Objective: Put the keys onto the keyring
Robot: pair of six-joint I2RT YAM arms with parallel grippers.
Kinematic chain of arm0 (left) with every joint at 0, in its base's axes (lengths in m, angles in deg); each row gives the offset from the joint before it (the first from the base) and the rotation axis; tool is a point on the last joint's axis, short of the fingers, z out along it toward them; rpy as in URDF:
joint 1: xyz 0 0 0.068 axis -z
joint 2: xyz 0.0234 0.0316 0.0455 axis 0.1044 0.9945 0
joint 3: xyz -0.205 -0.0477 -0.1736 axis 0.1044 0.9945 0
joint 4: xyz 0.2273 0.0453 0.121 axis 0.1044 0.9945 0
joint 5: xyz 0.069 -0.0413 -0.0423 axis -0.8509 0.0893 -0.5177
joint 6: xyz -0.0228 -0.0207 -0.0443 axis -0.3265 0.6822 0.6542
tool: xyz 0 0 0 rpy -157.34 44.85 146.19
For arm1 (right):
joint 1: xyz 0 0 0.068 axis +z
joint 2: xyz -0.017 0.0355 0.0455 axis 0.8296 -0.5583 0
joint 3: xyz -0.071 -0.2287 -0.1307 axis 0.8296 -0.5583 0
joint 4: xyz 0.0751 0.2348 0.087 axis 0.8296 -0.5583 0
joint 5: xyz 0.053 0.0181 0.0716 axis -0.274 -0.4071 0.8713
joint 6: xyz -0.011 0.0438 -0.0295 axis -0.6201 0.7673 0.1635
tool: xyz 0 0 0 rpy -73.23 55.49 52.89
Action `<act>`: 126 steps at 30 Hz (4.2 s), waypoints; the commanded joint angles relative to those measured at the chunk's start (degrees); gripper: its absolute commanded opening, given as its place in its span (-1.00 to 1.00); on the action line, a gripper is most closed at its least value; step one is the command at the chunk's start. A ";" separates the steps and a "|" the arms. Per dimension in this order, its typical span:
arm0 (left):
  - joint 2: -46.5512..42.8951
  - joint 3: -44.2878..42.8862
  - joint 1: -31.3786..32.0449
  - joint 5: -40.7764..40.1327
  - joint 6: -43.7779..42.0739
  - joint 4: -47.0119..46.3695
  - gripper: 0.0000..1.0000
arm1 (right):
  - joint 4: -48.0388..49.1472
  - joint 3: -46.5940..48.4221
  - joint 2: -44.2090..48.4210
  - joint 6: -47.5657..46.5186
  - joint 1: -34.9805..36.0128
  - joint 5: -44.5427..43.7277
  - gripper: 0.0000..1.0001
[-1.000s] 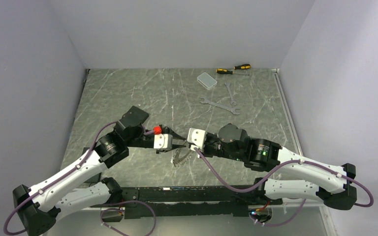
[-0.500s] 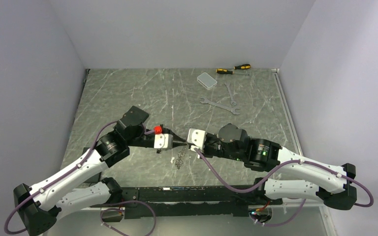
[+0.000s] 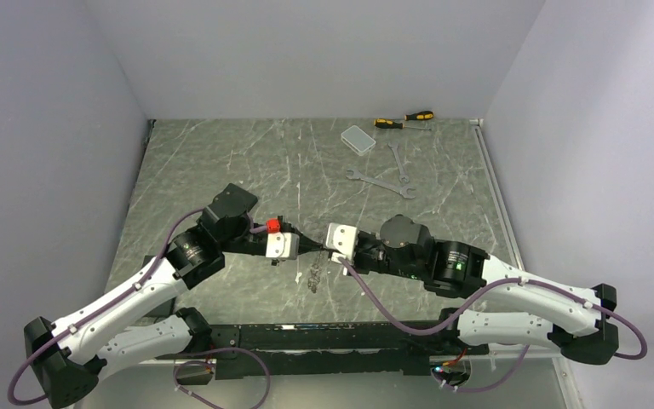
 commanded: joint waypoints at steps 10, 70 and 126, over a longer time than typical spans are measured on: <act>-2.97 2.34 0.20 3.56 6.36 -13.44 -1.00 | 9.46 -5.53 7.35 6.21 -0.15 0.82 -0.28; -3.60 16.64 0.22 -0.79 34.02 -54.89 -1.00 | 19.79 -9.94 7.37 10.19 -0.15 1.26 -0.30; -3.21 16.78 0.23 0.13 33.41 -53.09 -1.00 | 20.91 -5.90 9.53 7.06 -0.10 3.02 -1.00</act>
